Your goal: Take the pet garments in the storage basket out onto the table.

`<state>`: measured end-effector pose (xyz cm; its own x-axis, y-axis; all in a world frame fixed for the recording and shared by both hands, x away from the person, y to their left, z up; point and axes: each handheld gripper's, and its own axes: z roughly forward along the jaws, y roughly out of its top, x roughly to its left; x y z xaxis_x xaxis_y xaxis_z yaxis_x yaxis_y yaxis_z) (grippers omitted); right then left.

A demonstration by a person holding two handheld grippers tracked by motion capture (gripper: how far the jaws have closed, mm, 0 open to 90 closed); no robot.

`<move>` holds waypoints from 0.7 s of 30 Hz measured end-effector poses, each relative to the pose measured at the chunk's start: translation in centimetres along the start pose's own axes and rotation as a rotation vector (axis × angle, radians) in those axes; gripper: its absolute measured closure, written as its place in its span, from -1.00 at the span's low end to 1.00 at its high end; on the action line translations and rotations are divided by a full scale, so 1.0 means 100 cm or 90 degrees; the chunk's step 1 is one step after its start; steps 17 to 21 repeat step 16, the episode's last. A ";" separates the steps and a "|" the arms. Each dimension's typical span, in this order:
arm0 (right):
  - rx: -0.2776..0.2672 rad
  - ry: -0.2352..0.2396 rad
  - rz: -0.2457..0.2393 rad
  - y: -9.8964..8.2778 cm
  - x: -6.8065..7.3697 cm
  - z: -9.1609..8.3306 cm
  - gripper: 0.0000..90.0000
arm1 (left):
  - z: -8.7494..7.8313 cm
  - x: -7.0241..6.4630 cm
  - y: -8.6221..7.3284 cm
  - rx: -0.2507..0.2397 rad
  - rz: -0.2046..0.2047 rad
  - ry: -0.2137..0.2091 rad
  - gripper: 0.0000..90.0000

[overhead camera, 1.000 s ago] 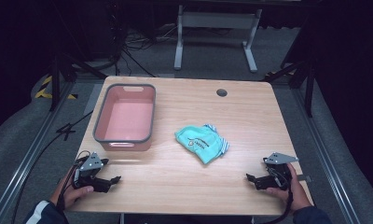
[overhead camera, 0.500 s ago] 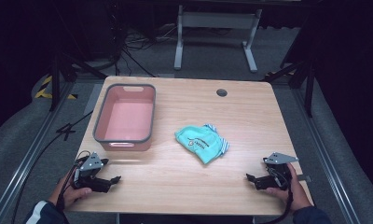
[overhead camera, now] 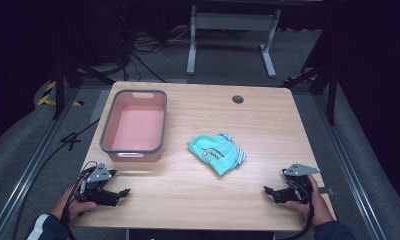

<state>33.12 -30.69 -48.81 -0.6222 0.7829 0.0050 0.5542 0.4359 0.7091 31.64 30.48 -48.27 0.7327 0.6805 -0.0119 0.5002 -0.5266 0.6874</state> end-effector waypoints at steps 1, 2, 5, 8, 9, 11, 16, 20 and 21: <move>0.000 0.000 0.000 0.000 0.000 0.000 -0.99 | 0.001 0.000 0.000 -0.002 0.000 -0.003 -0.72; 0.000 0.000 0.000 0.000 0.000 0.000 -0.99 | 0.001 0.000 0.001 0.000 -0.003 -0.003 -0.73; 0.000 0.000 0.000 0.000 0.000 0.000 -0.99 | 0.001 0.000 0.001 0.003 0.000 -0.003 -0.75; 0.000 0.000 0.000 0.000 0.000 0.000 -0.99 | 0.001 0.000 0.001 0.003 0.000 -0.003 -0.75; 0.000 0.000 0.000 0.000 0.000 0.000 -0.99 | 0.001 0.000 0.001 0.005 -0.001 -0.003 -0.75; 0.000 0.000 0.000 0.000 0.000 0.000 -0.99 | 0.001 0.000 0.001 0.003 0.000 -0.003 -0.75; 0.000 0.000 0.000 0.000 0.000 0.000 -0.99 | 0.001 0.000 0.001 0.004 -0.001 -0.003 -0.75; 0.000 0.000 0.000 0.000 0.000 0.000 -0.99 | 0.001 0.000 0.001 0.004 -0.001 -0.003 -0.75; 0.000 0.000 0.000 0.000 0.000 0.000 -0.99 | 0.001 0.000 0.001 0.004 -0.001 -0.003 -0.75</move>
